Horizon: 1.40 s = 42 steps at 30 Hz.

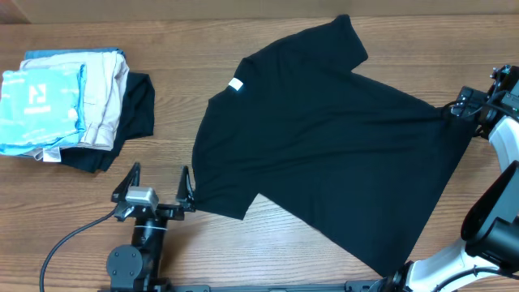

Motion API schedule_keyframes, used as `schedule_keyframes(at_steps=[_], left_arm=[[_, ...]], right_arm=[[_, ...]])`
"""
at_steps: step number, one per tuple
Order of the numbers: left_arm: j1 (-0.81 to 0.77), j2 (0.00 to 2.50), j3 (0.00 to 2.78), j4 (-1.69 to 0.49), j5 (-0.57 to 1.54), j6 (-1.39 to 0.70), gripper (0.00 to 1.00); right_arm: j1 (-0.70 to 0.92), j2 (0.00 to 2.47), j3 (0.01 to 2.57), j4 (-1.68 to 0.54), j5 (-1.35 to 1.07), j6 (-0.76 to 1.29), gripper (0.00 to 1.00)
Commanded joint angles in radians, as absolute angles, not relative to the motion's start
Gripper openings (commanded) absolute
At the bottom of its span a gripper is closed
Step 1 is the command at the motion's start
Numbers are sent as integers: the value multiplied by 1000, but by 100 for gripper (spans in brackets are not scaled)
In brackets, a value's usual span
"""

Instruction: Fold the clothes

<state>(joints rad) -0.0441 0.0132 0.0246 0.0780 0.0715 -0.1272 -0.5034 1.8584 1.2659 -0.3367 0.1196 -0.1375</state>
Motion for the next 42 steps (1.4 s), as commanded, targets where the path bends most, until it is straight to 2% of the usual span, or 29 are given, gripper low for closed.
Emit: schedule_keyframes(at_steps=[1, 6, 13, 16, 19, 21, 27, 28, 29, 30, 31, 36, 42], left_arm=[[-40, 31, 216, -23, 173, -132, 100], [-40, 389, 706, -269, 262, -96, 100], [-53, 1206, 1494, -701, 364, -18, 100], [-146, 1589, 1871, -861, 361, 62, 100], [-251, 1810, 2040, -867, 355, 163, 100], [-324, 1932, 2060, -841, 330, 244, 100], [-366, 2162, 2060, -776, 371, 289, 100], [-366, 2188, 2060, -763, 368, 293, 83], [-366, 2207, 2060, -734, 356, 292, 44], [-364, 2236, 2060, -689, 344, 292, 20], [-365, 2265, 2060, -630, 330, 292, 4], [-359, 2431, 2060, -358, 312, 288, 4], [-318, 2558, 2060, -310, 277, 284, 4]], right_arm=[[-505, 1859, 1287, -332, 121, -130, 100], [-505, 1859, 1287, -332, 121, -130, 100], [-505, 1859, 1287, -332, 121, -130, 100], [-505, 1859, 1287, -332, 121, -130, 100], [-505, 1859, 1287, -332, 121, -130, 100], [-505, 1859, 1287, -332, 121, -130, 100], [-505, 1859, 1287, -332, 121, -130, 100], [-505, 1859, 1287, -332, 121, -130, 100], [-505, 1859, 1287, -332, 121, -130, 100], [-505, 1859, 1287, -332, 121, -130, 100], [-505, 1859, 1287, -332, 121, -130, 100], [-505, 1859, 1287, -332, 121, -130, 100], [-505, 1859, 1287, -332, 121, -130, 100]])
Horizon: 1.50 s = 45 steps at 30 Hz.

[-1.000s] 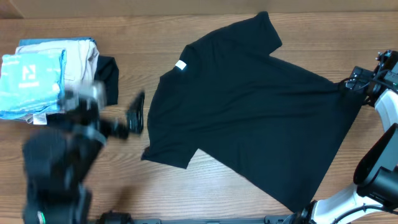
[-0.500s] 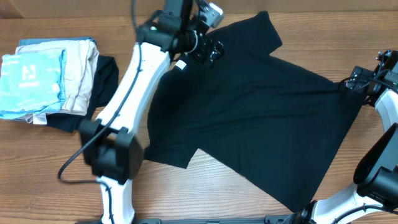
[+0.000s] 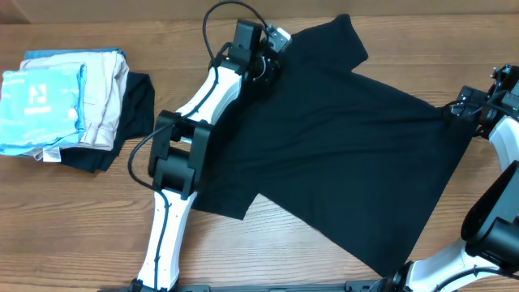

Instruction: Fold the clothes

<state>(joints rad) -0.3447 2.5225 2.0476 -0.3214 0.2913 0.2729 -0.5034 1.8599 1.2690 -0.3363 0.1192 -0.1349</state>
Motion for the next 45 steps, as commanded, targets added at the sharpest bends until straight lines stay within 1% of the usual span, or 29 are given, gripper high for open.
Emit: schedule_keyframes(at_steps=[1, 6, 9, 14, 17, 20, 24, 25, 30, 32, 34, 35, 36, 37, 38, 39, 41, 42, 43, 45], left_arm=[[-308, 2568, 2060, -311, 274, 283, 4], [-251, 2632, 2059, -348, 242, 216, 4], [-219, 2631, 2058, -405, 101, 134, 4], [-145, 2631, 2058, -598, -1, -36, 4], [-109, 2626, 2058, -658, -13, -174, 4], [-98, 2588, 2058, -689, -10, -210, 4], [-118, 2429, 2058, -665, -11, -250, 4], [-123, 2357, 2058, -666, -10, -272, 4], [-138, 2030, 2058, -781, -2, -316, 4], [-144, 1929, 2058, -889, -2, -316, 7], [-144, 1880, 2058, -985, -2, -316, 9], [-144, 1865, 2058, -1031, -2, -316, 14], [-144, 1853, 2058, -1098, 1, -319, 24], [-144, 1851, 2058, -1155, 0, -319, 26], [-144, 1854, 2056, -1179, 0, -319, 25], [-144, 1859, 2055, -1195, 0, -319, 22], [-145, 1872, 2055, -1224, 1, -319, 22], [-145, 1876, 2054, -1237, 1, -319, 28], [-145, 1877, 2053, -1255, 0, -319, 50], [-145, 1877, 2044, -1282, -1, -318, 44]], right_arm=[[-505, 1859, 1287, -332, 121, -130, 100], [-505, 1859, 1287, -332, 121, -130, 100], [-505, 1859, 1287, -332, 121, -130, 100], [-505, 1859, 1287, -332, 121, -130, 100], [-505, 1859, 1287, -332, 121, -130, 100], [-505, 1859, 1287, -332, 121, -130, 100], [-505, 1859, 1287, -332, 121, -130, 100], [-505, 1859, 1287, -332, 121, -130, 100], [-505, 1859, 1287, -332, 121, -130, 100], [-505, 1859, 1287, -332, 121, -130, 100], [-505, 1859, 1287, -332, 121, -130, 100], [-505, 1859, 1287, -332, 121, -130, 100], [-505, 1859, 1287, -332, 121, -130, 100], [-505, 1859, 1287, -332, 121, -130, 100], [-505, 1859, 1287, -332, 121, -130, 100], [-505, 1859, 1287, -319, 116, -130, 100], [-505, 1859, 1287, -263, 101, -130, 100], [-505, 1859, 1287, -264, 102, -130, 100], [-505, 1859, 1287, -271, 102, -130, 100], [-505, 1859, 1287, -271, 102, -130, 100]])
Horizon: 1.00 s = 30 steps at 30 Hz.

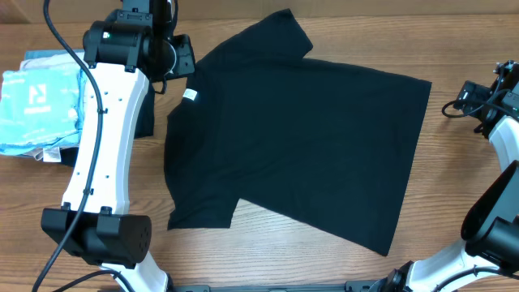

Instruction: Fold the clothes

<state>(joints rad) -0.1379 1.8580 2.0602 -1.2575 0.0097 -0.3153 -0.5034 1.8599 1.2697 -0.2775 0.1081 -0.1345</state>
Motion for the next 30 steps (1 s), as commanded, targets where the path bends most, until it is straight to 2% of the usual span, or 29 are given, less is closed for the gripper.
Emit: schedule_keyframes(at_steps=[1, 4, 7, 9, 11, 16, 19, 23, 26, 30], left_arm=[[-145, 1877, 2037, -1283, -4, -318, 44], [-145, 1877, 2037, -1303, -4, -318, 45], [-145, 1879, 2032, -1304, -4, -319, 47], [-145, 1890, 2032, -1277, -4, -338, 47], [-145, 1903, 2032, -1265, -4, -345, 51], [-144, 1952, 2032, -1255, -10, -345, 53], [-145, 2016, 2032, -1253, -10, -344, 59], [-144, 2084, 2032, -1275, -10, -344, 52], [-144, 2086, 2032, -1293, -7, -341, 54], [-144, 2087, 2032, -1305, -10, -313, 67]], right_arm=[[-505, 1859, 1287, -271, 102, -130, 100], [-505, 1859, 1287, -273, 66, -129, 100], [-499, 1859, 1287, -419, -371, 82, 100], [-497, 1859, 1287, -550, -569, 112, 100], [-490, 1859, 1274, -669, -585, 100, 100], [-470, 1859, 1262, -965, -556, 141, 100], [-442, 1859, 1262, -1136, -550, 150, 100], [-362, 1849, 1262, -1274, -438, 150, 100], [-272, 1793, 1262, -1332, -428, 150, 100], [-190, 1745, 1262, -1472, -450, 149, 100]])
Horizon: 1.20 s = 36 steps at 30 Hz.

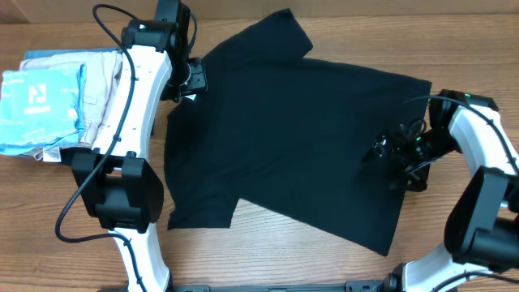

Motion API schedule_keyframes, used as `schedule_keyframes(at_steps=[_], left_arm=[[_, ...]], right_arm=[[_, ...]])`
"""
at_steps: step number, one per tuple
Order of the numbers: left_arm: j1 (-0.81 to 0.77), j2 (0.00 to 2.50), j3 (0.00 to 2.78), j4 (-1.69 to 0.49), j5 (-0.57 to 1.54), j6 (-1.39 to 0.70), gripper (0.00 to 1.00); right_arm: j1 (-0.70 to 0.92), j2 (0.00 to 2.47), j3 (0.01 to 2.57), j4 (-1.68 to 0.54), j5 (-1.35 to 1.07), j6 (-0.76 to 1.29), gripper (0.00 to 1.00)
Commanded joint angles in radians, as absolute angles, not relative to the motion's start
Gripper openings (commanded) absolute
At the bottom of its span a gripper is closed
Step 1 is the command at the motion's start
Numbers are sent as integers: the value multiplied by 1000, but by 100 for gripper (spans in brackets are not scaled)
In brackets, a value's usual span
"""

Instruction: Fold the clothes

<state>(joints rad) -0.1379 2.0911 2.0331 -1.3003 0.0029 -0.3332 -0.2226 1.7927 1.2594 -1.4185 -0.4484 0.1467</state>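
A black T-shirt (292, 130) lies spread flat on the wooden table, collar to the left and hem to the right. One sleeve points to the far edge and the other to the front left. My left gripper (193, 81) sits at the collar edge, over the spot where the white label is; its jaws are not clear from above. My right gripper (391, 154) hovers low over the shirt's right part near the hem. It is dark against the dark cloth, so its jaws cannot be made out.
A stack of folded clothes (61, 105) sits at the far left, with a light blue piece on top, beige under it and a black one at the bottom. Bare wooden table (268, 243) runs along the front. The left arm (134, 105) spans the table beside the stack.
My right gripper has moved from beyond the shirt's right edge to over the shirt's right part. The left gripper has shifted a little down onto the collar. The shirt lies as before.
First the shirt lay skewed further right, with the right gripper at its right corner and the left arm folded at the front. Then the left gripper was at the collar. Later the shirt lay further left and squarer, both grippers off it. Now both are over it.
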Motion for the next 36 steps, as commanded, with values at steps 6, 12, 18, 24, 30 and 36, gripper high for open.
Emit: schedule_keyframes(at_steps=[6, 12, 18, 24, 30, 36], left_arm=[[-142, 2087, 2032, -1332, -11, -306, 77], [-136, 2087, 2032, -1343, -10, -262, 80], [-130, 2087, 2032, -1334, -11, -258, 82], [-129, 2087, 2032, -1328, -11, -258, 83], [-129, 2087, 2032, -1303, 1, -260, 82], [-130, 2087, 2032, -1253, 84, -263, 82]], right_arm=[[-163, 1745, 1219, -1489, -258, 306, 4], [-163, 1745, 1024, -1202, -171, 421, 4], [-174, 1745, 878, -1015, -8, 503, 4], [-214, 1746, 815, -893, 96, 536, 4], [-360, 1746, 815, -809, 131, 464, 4], [-406, 1746, 841, -718, 189, 411, 4]])
